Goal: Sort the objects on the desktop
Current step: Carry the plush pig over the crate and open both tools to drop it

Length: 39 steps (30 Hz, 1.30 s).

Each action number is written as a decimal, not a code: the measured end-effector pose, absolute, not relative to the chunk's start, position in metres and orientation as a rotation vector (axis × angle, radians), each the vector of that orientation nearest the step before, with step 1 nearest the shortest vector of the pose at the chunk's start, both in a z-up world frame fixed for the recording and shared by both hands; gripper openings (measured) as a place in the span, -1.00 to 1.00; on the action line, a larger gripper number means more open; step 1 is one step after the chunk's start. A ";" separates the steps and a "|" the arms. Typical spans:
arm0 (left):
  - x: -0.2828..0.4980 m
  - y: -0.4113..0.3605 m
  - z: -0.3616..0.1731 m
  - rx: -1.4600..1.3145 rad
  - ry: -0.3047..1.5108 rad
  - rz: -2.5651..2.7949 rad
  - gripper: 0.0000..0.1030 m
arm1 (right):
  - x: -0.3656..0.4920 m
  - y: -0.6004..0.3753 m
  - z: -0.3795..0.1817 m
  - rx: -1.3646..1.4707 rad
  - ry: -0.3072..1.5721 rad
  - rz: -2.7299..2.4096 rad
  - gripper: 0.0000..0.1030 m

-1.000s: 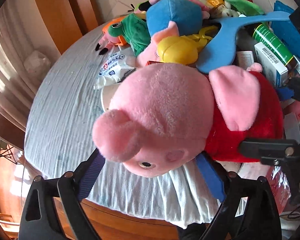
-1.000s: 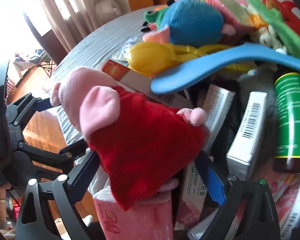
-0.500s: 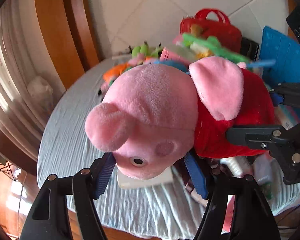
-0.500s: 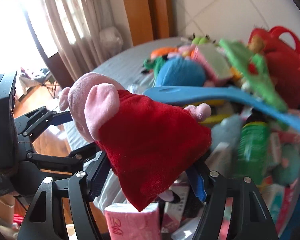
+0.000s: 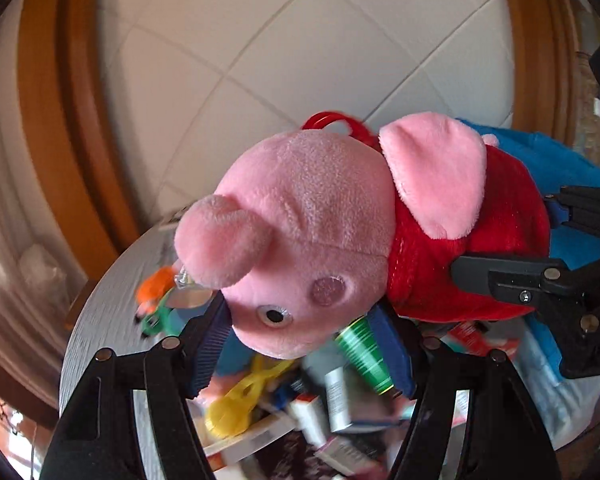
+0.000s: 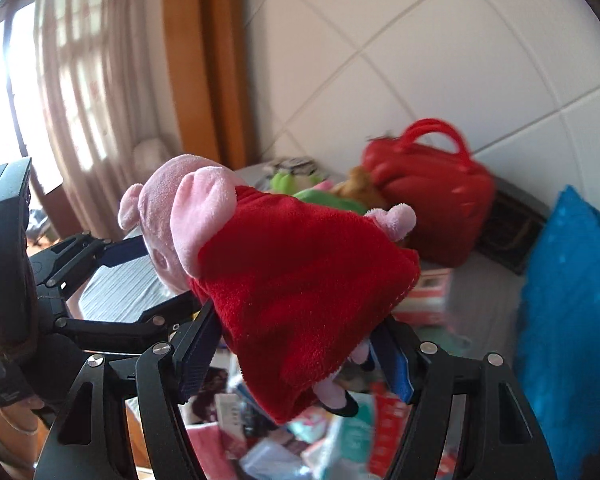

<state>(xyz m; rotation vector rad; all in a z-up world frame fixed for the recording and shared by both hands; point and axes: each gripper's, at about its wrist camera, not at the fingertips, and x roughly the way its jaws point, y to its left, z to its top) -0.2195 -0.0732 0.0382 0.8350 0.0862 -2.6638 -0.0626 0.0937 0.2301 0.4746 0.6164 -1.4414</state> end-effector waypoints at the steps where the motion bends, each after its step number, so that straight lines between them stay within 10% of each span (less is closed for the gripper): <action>1: -0.228 -0.063 0.045 0.830 0.075 -2.686 0.32 | -0.072 0.099 0.235 0.476 0.607 -1.464 0.38; 18: -0.391 0.207 0.162 0.848 -0.121 -3.107 0.10 | -0.312 0.253 0.355 0.521 0.510 -1.916 0.37; 20: -0.411 0.239 0.163 0.892 -0.135 -3.125 0.10 | -0.351 0.270 0.356 0.577 0.478 -1.937 0.20; 22: -0.434 0.285 0.166 0.984 -0.142 -3.134 0.11 | -0.387 0.283 0.353 0.649 0.424 -1.923 -0.51; 27: -0.466 0.343 0.145 1.144 -0.206 -3.079 0.11 | -0.453 0.308 0.328 0.759 0.440 -1.971 -0.51; 29: -0.471 0.347 0.138 1.200 -0.195 -3.051 0.14 | -0.465 0.322 0.317 0.775 0.462 -1.977 -0.39; 33: -0.477 0.353 0.128 1.210 -0.170 -2.999 0.38 | -0.488 0.338 0.311 0.782 0.484 -1.968 0.60; 39: -0.452 0.338 0.129 1.112 -0.113 -2.955 0.52 | -0.491 0.354 0.298 0.754 0.468 -1.923 0.91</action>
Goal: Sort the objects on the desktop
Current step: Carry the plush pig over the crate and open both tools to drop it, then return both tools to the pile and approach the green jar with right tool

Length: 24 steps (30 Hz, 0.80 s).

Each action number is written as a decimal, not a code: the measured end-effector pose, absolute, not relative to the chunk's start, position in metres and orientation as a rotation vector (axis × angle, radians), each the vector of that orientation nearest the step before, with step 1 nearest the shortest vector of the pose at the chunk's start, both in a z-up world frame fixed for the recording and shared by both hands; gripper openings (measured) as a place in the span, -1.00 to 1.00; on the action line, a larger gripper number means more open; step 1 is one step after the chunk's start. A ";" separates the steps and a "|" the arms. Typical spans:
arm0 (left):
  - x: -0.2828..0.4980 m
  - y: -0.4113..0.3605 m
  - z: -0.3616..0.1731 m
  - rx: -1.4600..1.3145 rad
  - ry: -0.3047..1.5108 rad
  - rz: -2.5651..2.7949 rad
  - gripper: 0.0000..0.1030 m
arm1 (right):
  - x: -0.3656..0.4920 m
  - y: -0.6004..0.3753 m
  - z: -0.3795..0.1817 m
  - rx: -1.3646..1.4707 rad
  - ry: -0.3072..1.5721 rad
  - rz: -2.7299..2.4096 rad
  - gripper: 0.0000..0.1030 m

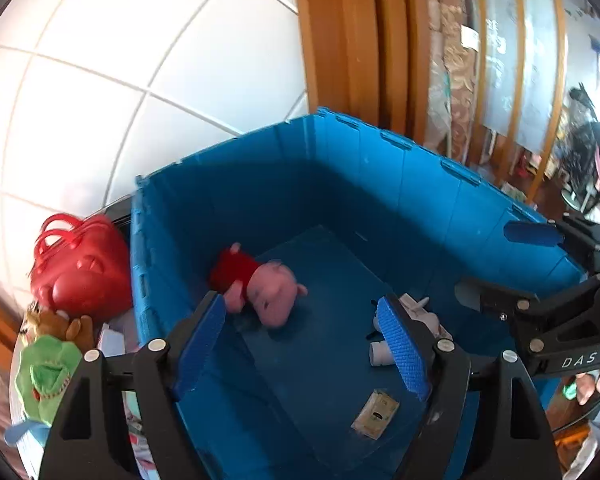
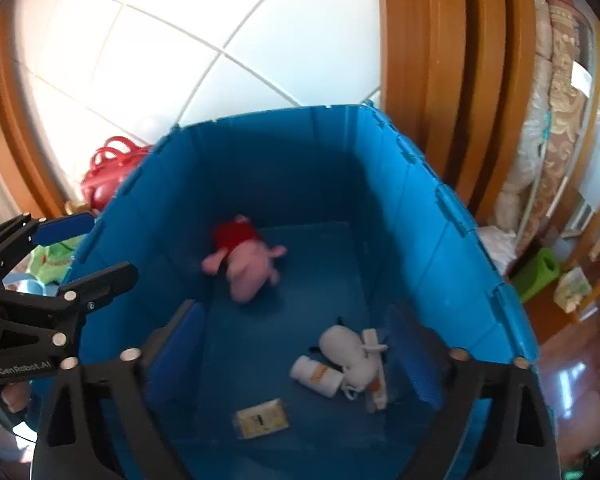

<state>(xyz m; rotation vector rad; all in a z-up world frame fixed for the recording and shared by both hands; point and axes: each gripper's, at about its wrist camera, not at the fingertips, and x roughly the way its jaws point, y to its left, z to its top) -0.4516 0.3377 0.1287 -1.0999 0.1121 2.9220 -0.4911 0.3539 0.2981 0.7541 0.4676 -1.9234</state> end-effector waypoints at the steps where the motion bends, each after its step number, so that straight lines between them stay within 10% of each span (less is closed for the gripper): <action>1: -0.446 0.335 0.130 -1.085 0.107 2.948 0.52 | -0.488 0.355 0.298 0.740 0.462 -1.923 0.92; 24: -0.186 0.100 0.003 -1.601 -0.712 3.611 0.77 | -0.298 0.333 0.304 0.436 0.422 -1.240 1.00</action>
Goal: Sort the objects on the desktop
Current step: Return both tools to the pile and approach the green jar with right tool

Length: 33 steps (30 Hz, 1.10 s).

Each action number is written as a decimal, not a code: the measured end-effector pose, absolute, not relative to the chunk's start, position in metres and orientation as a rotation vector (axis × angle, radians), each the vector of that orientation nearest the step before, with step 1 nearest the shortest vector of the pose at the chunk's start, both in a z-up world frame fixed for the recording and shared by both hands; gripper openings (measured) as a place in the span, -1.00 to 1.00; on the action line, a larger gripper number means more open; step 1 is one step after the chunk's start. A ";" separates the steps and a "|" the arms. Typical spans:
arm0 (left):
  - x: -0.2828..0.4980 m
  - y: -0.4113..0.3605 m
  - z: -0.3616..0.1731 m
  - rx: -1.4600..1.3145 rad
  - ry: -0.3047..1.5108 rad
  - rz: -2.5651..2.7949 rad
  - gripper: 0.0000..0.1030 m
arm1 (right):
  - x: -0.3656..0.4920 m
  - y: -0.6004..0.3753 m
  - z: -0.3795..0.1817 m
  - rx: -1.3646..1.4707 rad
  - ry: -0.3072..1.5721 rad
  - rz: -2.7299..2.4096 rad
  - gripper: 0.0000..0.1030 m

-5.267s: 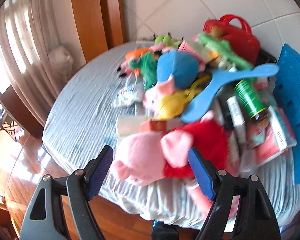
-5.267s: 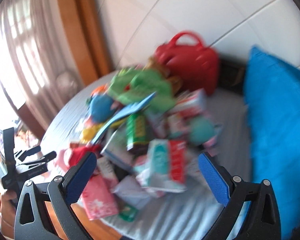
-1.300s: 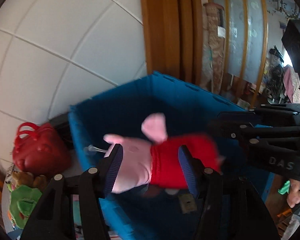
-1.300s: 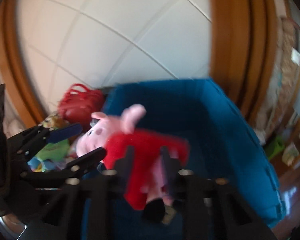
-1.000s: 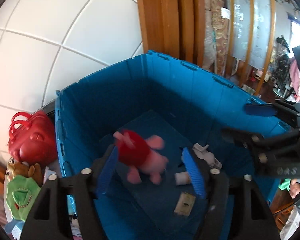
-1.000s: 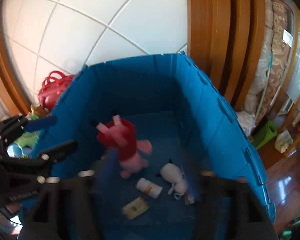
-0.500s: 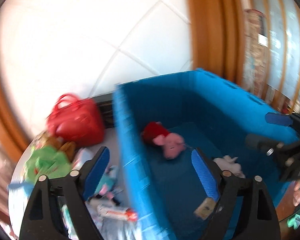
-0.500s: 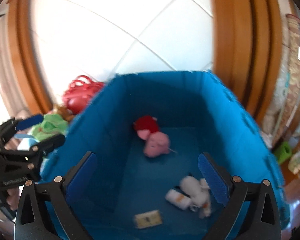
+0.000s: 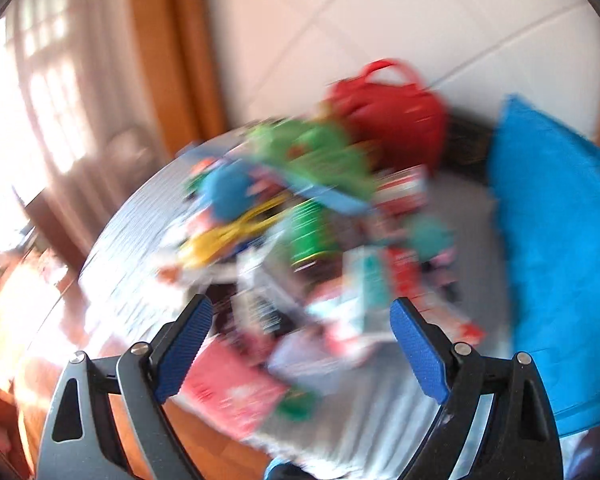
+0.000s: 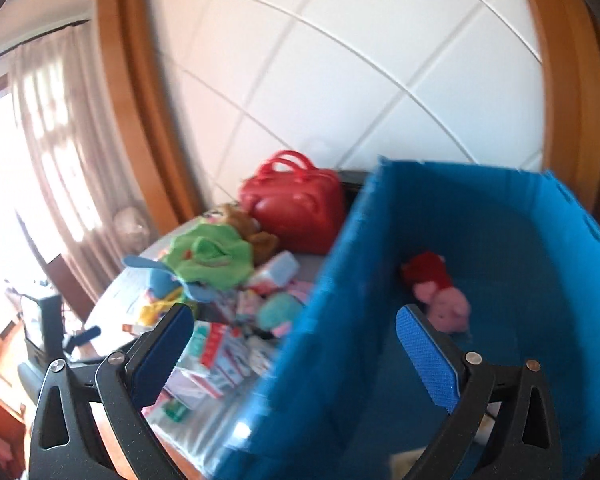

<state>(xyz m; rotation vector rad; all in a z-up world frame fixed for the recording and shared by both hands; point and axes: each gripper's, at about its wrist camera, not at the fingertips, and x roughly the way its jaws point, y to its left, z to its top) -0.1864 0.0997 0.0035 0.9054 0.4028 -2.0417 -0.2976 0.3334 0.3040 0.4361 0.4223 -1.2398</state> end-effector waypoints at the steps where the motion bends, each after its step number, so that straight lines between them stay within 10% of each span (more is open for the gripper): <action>1: -0.172 0.090 -0.008 0.913 0.424 -1.992 0.77 | -0.285 0.335 0.304 0.421 0.421 -1.231 1.00; 13: -0.096 0.035 -0.131 1.048 0.789 -1.737 0.77 | -0.156 0.330 0.227 0.497 0.536 -1.054 1.00; 28: -0.131 0.005 -0.180 1.121 0.805 -1.829 1.00 | -0.131 0.302 0.052 0.797 0.873 -1.074 1.00; 33: -0.113 0.003 -0.169 1.163 0.690 -1.970 0.65 | -0.100 0.305 0.010 0.850 0.934 -1.006 1.00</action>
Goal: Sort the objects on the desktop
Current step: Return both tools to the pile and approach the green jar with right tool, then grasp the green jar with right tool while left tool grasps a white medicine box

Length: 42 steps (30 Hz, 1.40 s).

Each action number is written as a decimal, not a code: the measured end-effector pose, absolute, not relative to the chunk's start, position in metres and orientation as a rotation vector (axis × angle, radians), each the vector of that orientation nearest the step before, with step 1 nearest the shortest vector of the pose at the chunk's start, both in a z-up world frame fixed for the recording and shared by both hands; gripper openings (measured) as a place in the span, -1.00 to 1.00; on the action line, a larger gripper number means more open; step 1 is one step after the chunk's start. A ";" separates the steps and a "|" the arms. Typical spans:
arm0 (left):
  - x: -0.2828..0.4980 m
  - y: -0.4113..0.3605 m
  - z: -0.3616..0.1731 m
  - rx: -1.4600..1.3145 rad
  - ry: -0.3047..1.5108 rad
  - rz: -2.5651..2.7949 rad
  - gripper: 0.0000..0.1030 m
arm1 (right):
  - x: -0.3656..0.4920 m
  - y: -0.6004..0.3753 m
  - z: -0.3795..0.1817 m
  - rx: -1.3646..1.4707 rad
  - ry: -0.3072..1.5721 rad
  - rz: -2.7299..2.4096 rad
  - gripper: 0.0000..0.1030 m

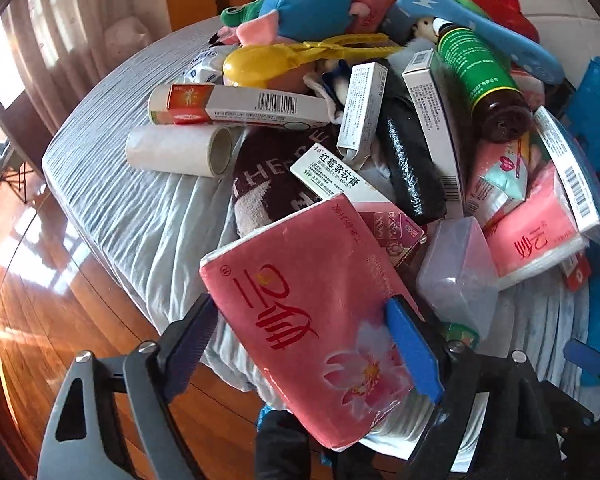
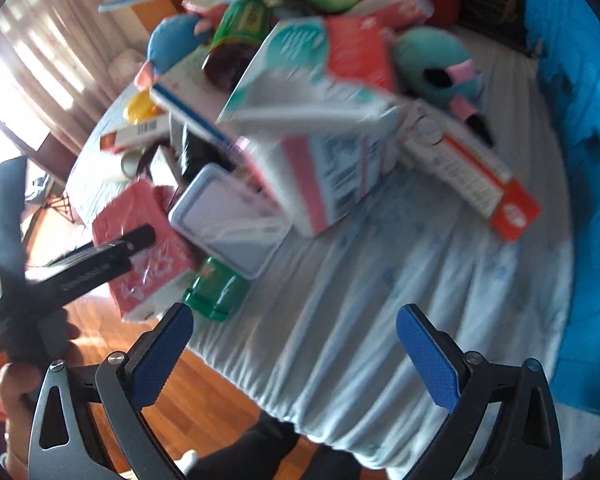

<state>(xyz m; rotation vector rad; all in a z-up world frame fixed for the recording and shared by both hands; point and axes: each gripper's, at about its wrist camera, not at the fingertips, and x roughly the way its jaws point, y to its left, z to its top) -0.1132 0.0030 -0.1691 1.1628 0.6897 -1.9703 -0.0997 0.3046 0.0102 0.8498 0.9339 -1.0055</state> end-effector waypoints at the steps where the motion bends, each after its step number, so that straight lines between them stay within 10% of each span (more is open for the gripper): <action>1: -0.109 0.002 -0.167 1.174 0.634 -1.983 0.65 | -0.094 0.305 0.004 0.859 0.942 -0.994 1.00; 9: -0.101 -0.003 -0.155 1.231 0.333 -2.003 0.67 | -0.053 0.306 -0.026 0.891 0.959 -0.977 0.50; 14: -0.093 -0.018 -0.153 1.234 0.475 -2.020 0.67 | -0.047 0.302 -0.040 0.910 0.985 -0.983 0.13; 31: -0.089 -0.034 -0.184 1.121 0.879 -1.957 0.99 | -0.094 0.297 -0.037 0.908 1.000 -1.080 0.05; 38: -0.150 -0.036 -0.198 1.239 0.524 -2.006 0.27 | -0.110 0.289 -0.033 0.870 1.026 -1.116 -0.15; 42: -0.138 -0.034 -0.185 1.192 0.556 -2.014 0.27 | -0.123 0.283 -0.030 0.864 1.013 -1.126 -0.21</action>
